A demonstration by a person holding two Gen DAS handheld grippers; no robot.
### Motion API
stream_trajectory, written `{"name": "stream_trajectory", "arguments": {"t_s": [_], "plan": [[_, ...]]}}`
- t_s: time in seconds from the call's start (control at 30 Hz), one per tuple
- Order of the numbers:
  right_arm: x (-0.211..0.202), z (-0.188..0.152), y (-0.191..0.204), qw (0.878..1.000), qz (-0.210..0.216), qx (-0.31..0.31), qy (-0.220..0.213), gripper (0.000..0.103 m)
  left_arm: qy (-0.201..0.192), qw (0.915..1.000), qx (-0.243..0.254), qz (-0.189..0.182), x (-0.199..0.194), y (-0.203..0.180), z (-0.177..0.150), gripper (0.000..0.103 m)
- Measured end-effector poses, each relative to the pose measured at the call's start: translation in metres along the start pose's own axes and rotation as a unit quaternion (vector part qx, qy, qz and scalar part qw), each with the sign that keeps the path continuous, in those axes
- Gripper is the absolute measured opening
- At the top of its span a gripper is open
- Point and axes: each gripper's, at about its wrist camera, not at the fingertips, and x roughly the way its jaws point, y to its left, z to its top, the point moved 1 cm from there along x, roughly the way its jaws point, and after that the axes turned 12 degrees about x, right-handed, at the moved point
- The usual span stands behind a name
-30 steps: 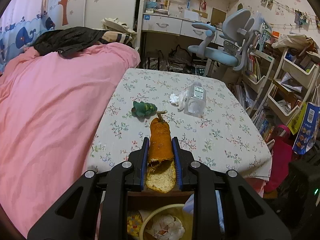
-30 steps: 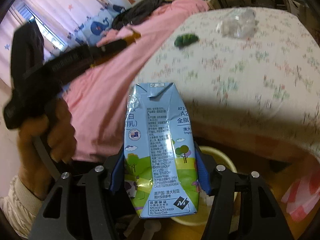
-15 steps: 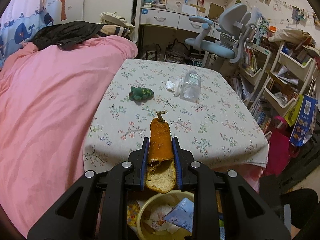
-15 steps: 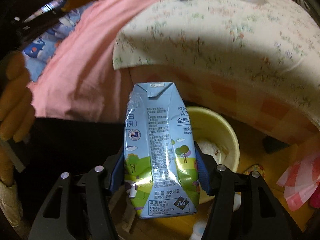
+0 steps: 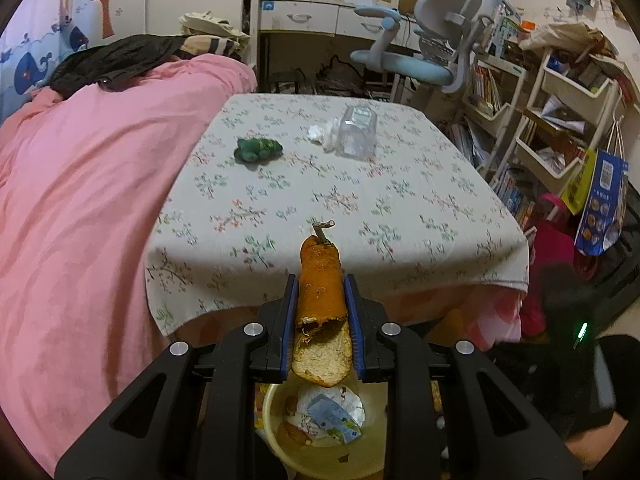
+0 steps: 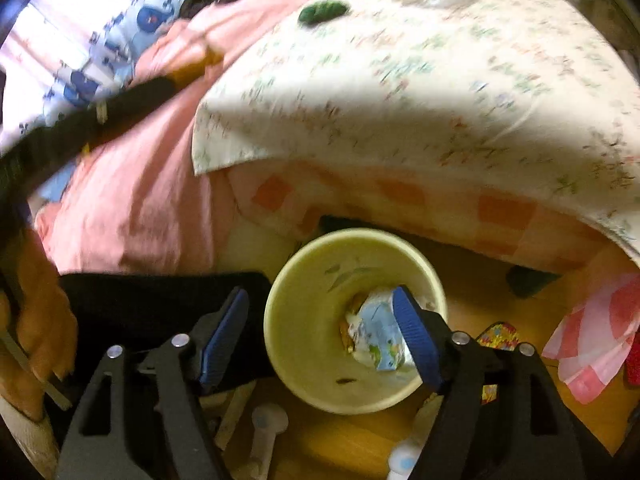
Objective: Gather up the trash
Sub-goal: 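Open the right gripper over the yellow bin dropping the carton while the left drops the orange scrap, then move both grippers away from the bin back toward the table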
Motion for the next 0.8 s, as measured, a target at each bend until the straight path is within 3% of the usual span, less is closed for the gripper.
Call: {"name": "stream_trajectory", "arguments": {"t_s": [0.43,0.8], "plan": [[-0.028,0.013,-0.017,0.993,0.011,0.063,-0.096,0.076,0.048,0.9981,0.029,-0.024,0.002,-0.033,-0.036,0.023],[-0.034,0.013,-0.025,0.991,0.009,0.078,-0.106,0.077,0.049,0.9980,0.037,-0.014,0.000,-0.038,-0.039,0.039]]}}
